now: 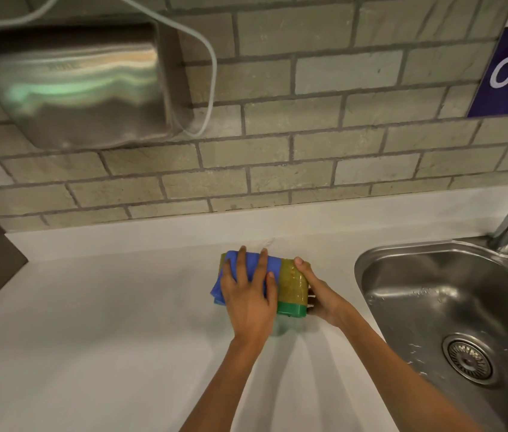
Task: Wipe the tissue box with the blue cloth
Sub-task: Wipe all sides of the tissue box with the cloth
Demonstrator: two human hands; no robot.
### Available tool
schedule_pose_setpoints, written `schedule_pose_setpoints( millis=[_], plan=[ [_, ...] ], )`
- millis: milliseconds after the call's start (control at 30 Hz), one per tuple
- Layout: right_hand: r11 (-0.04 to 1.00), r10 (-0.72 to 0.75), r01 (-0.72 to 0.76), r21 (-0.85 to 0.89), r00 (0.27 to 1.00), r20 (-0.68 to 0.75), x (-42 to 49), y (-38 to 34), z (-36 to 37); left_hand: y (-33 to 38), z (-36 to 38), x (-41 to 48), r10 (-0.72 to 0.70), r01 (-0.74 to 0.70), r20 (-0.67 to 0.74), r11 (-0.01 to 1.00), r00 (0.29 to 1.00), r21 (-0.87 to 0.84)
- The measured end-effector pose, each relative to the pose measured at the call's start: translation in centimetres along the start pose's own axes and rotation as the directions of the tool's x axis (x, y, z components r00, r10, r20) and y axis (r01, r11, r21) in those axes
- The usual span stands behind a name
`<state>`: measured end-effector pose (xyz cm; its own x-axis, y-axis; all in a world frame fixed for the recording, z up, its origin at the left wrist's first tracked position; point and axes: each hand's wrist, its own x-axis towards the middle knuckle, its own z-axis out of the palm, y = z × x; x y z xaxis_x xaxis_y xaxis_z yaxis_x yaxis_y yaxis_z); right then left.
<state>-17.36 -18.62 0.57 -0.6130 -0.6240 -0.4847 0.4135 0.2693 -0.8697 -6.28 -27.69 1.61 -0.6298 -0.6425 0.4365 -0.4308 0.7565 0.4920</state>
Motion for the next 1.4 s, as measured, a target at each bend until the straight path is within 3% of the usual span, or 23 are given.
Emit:
schedule_pose_setpoints(
  millis=[167, 333, 467, 533, 600, 733, 800, 900, 1000, 1167, 1400],
  plan=[
    [0.998, -0.012, 0.010, 0.066, 1.000, 0.029, -0.4, 0.2, -0.7, -0.4, 0.3, -0.3, 0.042, -0.042, 0.001, 0.999, 0.999, 0.005],
    [0.999, -0.002, 0.001, 0.052, 1.000, 0.025, -0.4, 0.0, -0.8, 1.6, 0.7, -0.5, -0.011, 0.012, 0.018, 1.000, 1.000, -0.022],
    [1.000, -0.002, 0.002, 0.005, 1.000, -0.008, -0.2, 0.0, -0.7, 1.5, 0.3, -2.4, 0.169, -0.173, 0.080, 0.984, 0.982, 0.044],
    [1.000, -0.002, 0.002, -0.015, 1.000, -0.020, -0.2, 0.1, -0.8, 0.0, -0.1, -3.1, 0.235, -0.238, 0.046, 0.970, 0.971, 0.059],
    [1.000, 0.005, -0.005, -0.008, 1.000, -0.026, -0.2, 0.1, -0.7, -1.5, -0.4, -2.8, 0.167, -0.165, -0.033, 0.985, 0.985, 0.053],
    [1.000, 0.002, -0.002, 0.016, 1.000, -0.030, 0.0, 0.4, -0.5, -1.5, -0.2, 0.3, -0.156, 0.149, -0.070, 0.985, 0.985, -0.092],
    [1.000, 0.000, 0.000, 0.010, 0.999, -0.035, 0.0, 0.4, -0.4, -0.5, 0.2, 1.0, -0.141, 0.139, -0.040, 0.989, 0.989, -0.052],
    [1.000, -0.009, 0.009, 0.002, 0.999, -0.038, -0.2, 0.1, -0.7, 0.0, 0.4, -0.2, -0.007, 0.007, 0.023, 1.000, 1.000, -0.008],
    [1.000, -0.015, 0.015, 0.004, 1.000, -0.016, -0.2, 0.1, -1.0, -1.8, 0.0, -2.0, 0.087, -0.087, -0.003, 0.996, 0.996, -0.015],
    [1.000, 0.011, -0.010, 0.015, 1.000, -0.007, -0.3, 0.2, -1.1, -2.8, 0.1, 0.8, -0.213, 0.204, -0.041, 0.967, 0.976, -0.155],
    [0.999, 0.002, -0.001, 0.051, 1.000, -0.017, -0.8, 0.1, -0.8, 1.5, 1.1, -1.4, 0.060, -0.057, 0.061, 0.998, 0.996, -0.039]
  ],
)
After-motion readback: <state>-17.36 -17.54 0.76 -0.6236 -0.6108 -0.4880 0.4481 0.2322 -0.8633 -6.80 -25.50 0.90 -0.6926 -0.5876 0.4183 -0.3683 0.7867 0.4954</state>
